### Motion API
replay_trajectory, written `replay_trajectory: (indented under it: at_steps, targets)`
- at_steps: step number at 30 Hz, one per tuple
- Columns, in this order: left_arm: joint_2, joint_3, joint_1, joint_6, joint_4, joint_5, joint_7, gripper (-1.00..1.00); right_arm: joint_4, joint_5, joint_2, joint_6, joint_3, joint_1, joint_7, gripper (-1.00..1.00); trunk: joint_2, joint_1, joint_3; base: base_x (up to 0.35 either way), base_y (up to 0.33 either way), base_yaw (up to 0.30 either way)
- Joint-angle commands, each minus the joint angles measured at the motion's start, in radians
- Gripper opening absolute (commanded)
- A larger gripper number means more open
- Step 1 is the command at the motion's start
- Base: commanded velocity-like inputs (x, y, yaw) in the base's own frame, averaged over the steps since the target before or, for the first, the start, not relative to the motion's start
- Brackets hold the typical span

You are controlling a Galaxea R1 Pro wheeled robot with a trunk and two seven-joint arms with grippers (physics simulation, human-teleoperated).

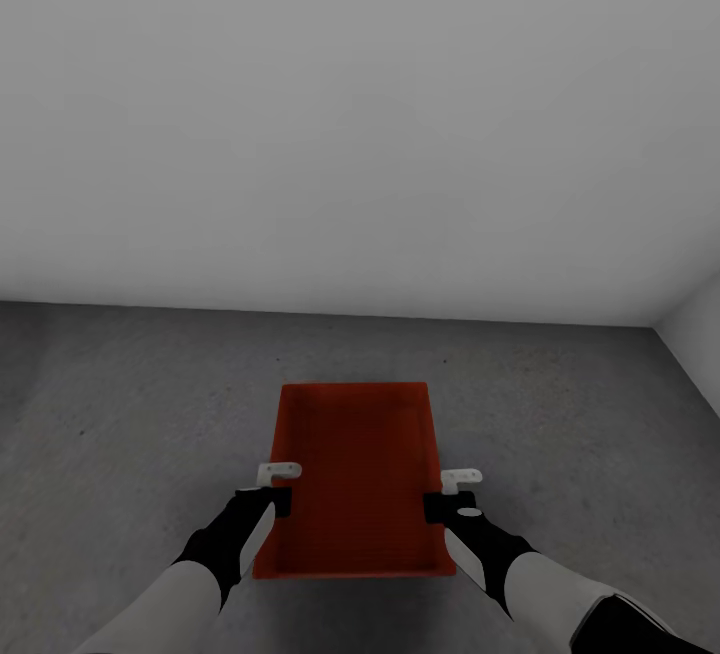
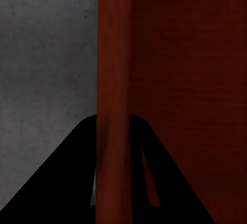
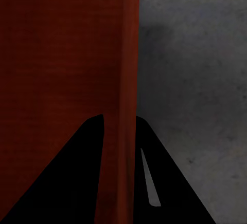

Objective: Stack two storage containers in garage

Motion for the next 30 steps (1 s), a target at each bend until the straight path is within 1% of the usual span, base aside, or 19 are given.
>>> replay_trajectory:
  at_steps: [1, 15, 23, 30]
  targets:
    - [0.005, 0.001, 0.001, 0.009, 0.008, -0.015, 0.009, -1.0, -0.003, 0.014, -0.023, -0.014, -0.034, -0.002, -0.031, -1.0, 0.0, 0.0, 0.0, 0.0, 0.0, 0.0]
    - [0.005, 0.001, 0.001, 0.009, 0.009, -0.015, 0.009, -1.0, -0.003, 0.014, -0.023, -0.014, -0.034, -0.002, -0.031, -1.0, -0.098, 0.054, -0.044, 0.0, 0.0, 0.0]
    - [0.005, 0.001, 0.001, 0.009, 0.009, -0.015, 0.009, -1.0, -0.003, 0.014, -0.023, -0.014, -0.034, -0.002, -0.031, -1.0, -0.098, 0.054, -0.044, 0.0, 0.0, 0.0]
    - [0.005, 0.001, 0.001, 0.009, 0.009, -0.015, 0.009, -1.0, -0.003, 0.014, -0.023, -0.014, -0.034, -0.002, -0.031, -1.0, -0.147, 0.08, -0.066, 0.0, 0.0, 0.0]
